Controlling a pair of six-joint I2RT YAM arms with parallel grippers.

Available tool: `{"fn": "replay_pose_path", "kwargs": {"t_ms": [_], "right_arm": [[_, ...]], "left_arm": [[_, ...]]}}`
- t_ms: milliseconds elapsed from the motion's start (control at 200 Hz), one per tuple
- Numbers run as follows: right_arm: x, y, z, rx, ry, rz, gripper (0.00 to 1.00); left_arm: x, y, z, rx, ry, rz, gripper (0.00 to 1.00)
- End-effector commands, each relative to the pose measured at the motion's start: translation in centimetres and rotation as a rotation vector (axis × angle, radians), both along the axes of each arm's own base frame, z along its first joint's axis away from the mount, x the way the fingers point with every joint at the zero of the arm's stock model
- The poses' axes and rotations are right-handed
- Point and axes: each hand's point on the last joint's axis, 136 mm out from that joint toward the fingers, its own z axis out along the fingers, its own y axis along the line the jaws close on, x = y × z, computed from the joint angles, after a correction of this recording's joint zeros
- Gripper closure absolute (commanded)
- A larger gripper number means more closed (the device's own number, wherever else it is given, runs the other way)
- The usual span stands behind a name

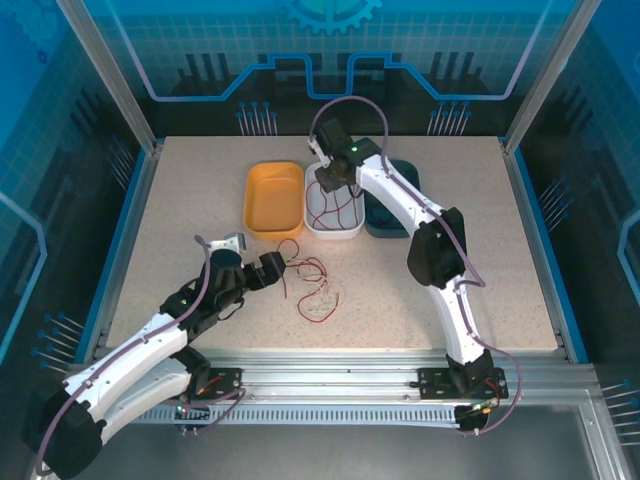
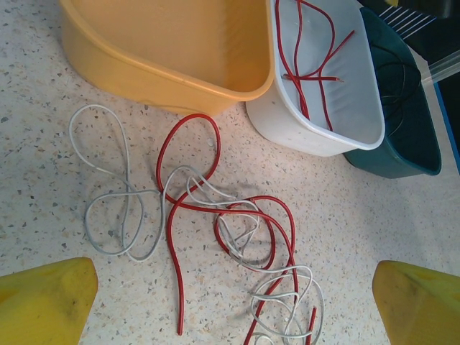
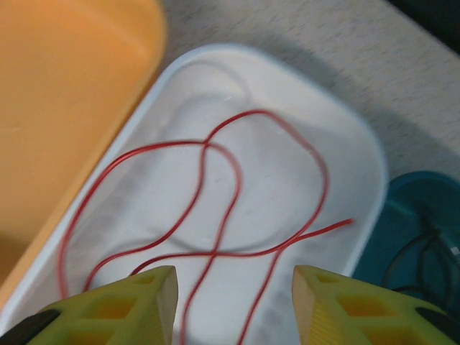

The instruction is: Untangle the cables

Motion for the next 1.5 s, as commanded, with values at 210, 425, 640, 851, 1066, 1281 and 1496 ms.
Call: {"fn": "replay_pose_path", "kwargs": {"t_ms": [210,425,640,851,1066,1281,1496], "right_arm": [[-6.3,3.5,-1.1,0.141,0.142,0.044,0.57],[-7.5,3.8,-2.8,0.175,0.197,0.047,0.59],[-7.1,4.3,-4.2,0.167,0.218,0.044,0.61],[-6.8,4.5,-6.1,0.149,0.254,0.041,0.67],[-6.6,4.2,-7.8,0.144,0.288,0.026,0.68],[-6.3,3.7,-9.0,0.146,0.319,0.007,0.72],[-5.9,3.1,-9.9,0.145,0.344,-0.012,0.73]], "left_arm": [[0.1,0.5,0.5,0.009,-0.008,0.022,0.01],[0.2,0.5,0.4,0.012,-0.008,0.023,0.01],[0.1,0.5,0.1,0.006,-0.002,0.025,0.01],[0.1,0.6,0.2,0.007,-0.004,0.026,0.01],[0.1,0.5,0.1,0.004,-0.002,0.026,0.01],[0.2,0.5,0.2,0.003,-0.004,0.025,0.01],[0.2,0.4,0.2,0.003,-0.001,0.022,0.01]]}}
